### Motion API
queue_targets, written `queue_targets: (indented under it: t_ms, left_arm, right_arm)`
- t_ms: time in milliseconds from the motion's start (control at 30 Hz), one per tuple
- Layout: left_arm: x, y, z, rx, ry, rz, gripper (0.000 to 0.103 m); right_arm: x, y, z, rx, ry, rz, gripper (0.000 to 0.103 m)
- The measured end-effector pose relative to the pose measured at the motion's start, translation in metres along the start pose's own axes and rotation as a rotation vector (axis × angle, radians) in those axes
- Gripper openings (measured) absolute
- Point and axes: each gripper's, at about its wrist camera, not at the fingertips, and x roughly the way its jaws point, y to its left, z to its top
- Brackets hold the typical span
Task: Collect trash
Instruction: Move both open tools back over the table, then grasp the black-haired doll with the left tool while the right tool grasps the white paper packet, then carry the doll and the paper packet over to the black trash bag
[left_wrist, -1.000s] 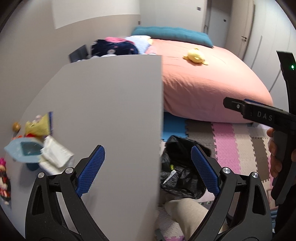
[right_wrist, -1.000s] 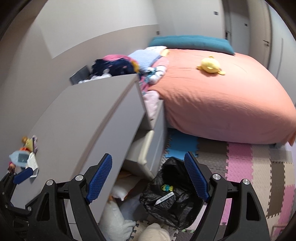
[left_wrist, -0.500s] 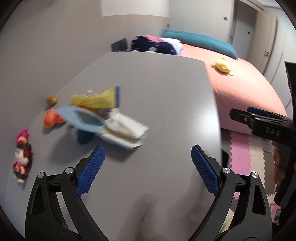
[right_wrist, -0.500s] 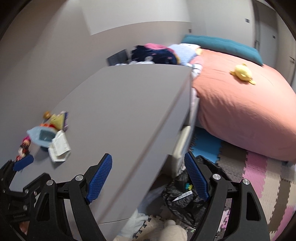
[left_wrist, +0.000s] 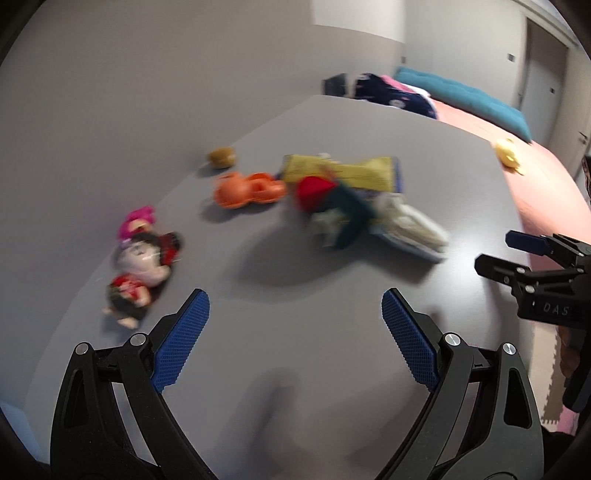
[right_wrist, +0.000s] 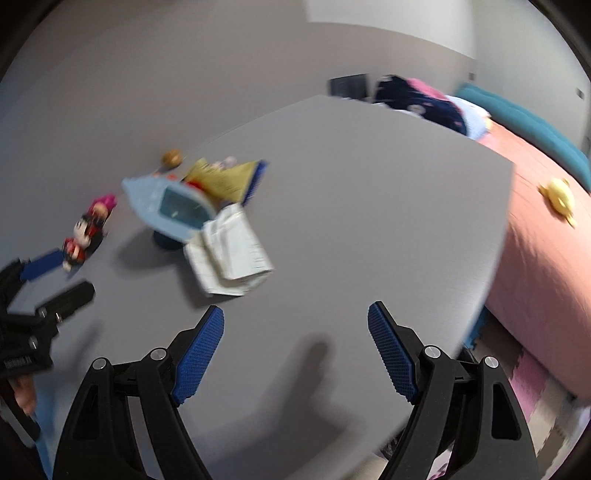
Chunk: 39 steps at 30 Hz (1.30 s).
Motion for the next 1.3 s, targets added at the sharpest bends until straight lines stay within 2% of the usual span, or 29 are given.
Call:
queue_targets:
  t_ms: [200, 400, 667, 767, 933, 967, 1067, 1167, 1300]
  left_arm:
    - [0.005, 0.05, -0.006, -0.046, 0.016, 0.074, 0.092]
    - [0.023, 0.085, -0.005, -0.086, 0.045, 0.124, 0.092]
    - [0.056, 0.115, 0.003, -0.13, 0.089, 0.142, 0.092]
    - [0.071, 0.122, 0.007, -0.142, 0.118, 0.137, 0.092]
    - [0.085, 0.132, 0.004, -0.169, 0.167, 0.131, 0.092]
    - [0.085, 0.133, 0.003, -0.178, 0.164, 0.127, 0.089]
    - [0.079, 0.135, 0.0, -0.203, 0.158, 0.099, 0.071]
    - [0.073, 0.134, -0.003, -0.216, 0.158, 0.094, 0.058]
    - [0.062, 0.126, -0.011, -0.215, 0.142, 0.114, 0.057]
  right_arm:
    - [0.026, 0.03, 0.012, -0.111, 0.03, -0.025, 0.081]
    - [0.049, 0.041, 0.022, -0.183, 0.047, -0.052, 0.081]
    - [0.06, 0.047, 0.033, -0.234, 0.033, -0.029, 0.08]
    - [0.061, 0.046, 0.034, -0.228, 0.051, 0.025, 0.068]
    - [0.059, 0.044, 0.036, -0.225, 0.067, 0.031, 0.051]
    - [0.058, 0.044, 0.035, -0.225, 0.069, 0.034, 0.047]
    - [0.055, 0.042, 0.032, -0.215, 0.078, 0.05, 0.037]
    - [0.05, 0.04, 0.027, -0.192, 0.091, 0.087, 0.035]
    - [0.038, 0.041, 0.018, -0.19, 0.082, 0.118, 0.034]
